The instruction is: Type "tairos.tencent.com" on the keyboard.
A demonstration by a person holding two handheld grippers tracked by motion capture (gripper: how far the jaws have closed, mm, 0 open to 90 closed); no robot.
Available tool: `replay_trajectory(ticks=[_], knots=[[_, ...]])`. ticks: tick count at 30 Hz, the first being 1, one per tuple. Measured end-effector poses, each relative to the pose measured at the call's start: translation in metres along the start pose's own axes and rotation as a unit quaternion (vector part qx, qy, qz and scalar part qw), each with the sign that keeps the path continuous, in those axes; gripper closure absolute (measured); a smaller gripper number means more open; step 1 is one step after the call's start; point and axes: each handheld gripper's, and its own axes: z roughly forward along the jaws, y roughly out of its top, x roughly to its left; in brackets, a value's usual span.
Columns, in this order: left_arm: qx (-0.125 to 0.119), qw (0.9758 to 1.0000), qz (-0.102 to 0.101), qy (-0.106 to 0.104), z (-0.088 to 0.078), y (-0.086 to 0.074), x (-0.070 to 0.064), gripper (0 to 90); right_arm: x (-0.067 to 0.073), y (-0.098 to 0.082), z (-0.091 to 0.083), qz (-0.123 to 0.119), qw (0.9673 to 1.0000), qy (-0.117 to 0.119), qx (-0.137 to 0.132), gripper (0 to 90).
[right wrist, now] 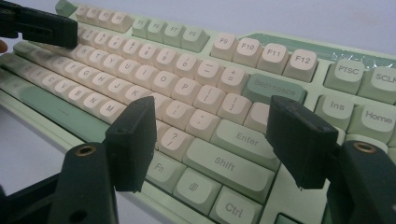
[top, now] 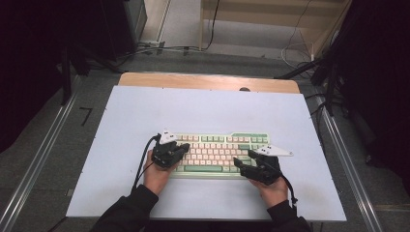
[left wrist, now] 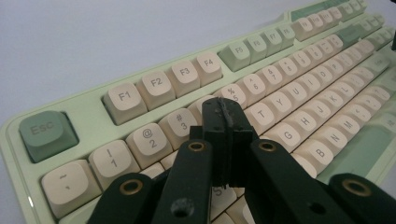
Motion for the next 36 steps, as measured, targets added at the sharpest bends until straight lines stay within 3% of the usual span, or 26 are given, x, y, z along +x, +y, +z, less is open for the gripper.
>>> replay_trajectory(ticks=[6, 9, 11, 14, 17, 25, 36], knots=[[0.003, 1.0, 0.001, -0.001, 0.001, -0.001, -0.001, 90.0, 0.001, 0.0, 0.001, -0.001, 1.0, 0.0, 0.001, 31.8], [-0.029, 0.9995, -0.01, -0.005, -0.007, 0.002, -0.002, 83.4, 0.001, 0.0, 0.001, -0.001, 1.0, 0.0, 0.001, 31.8], [-0.057, 0.9983, -0.012, -0.003, -0.014, 0.004, -0.003, 68.0, 0.0, 0.0, 0.0, -0.001, 1.0, 0.0, 0.0, 31.8], [-0.079, 0.9967, -0.015, 0.01, -0.019, 0.005, -0.003, 44.6, -0.001, 0.001, 0.001, -0.001, 1.0, 0.0, 0.001, 31.8], [-0.082, 0.9962, -0.018, 0.022, -0.022, 0.004, -0.002, 36.7, 0.0, 0.002, 0.002, -0.002, 1.0, 0.002, 0.0, 31.9], [-0.072, 0.9962, -0.026, 0.041, -0.03, -0.004, 0.005, 33.8, 0.008, 0.008, 0.012, -0.015, 0.9997, 0.017, 0.002, 32.0], [-0.078, 0.9935, -0.048, 0.069, -0.047, -0.017, 0.015, 34.1, 0.023, 0.018, 0.027, -0.039, 0.9983, 0.042, 0.008, 37.6]])
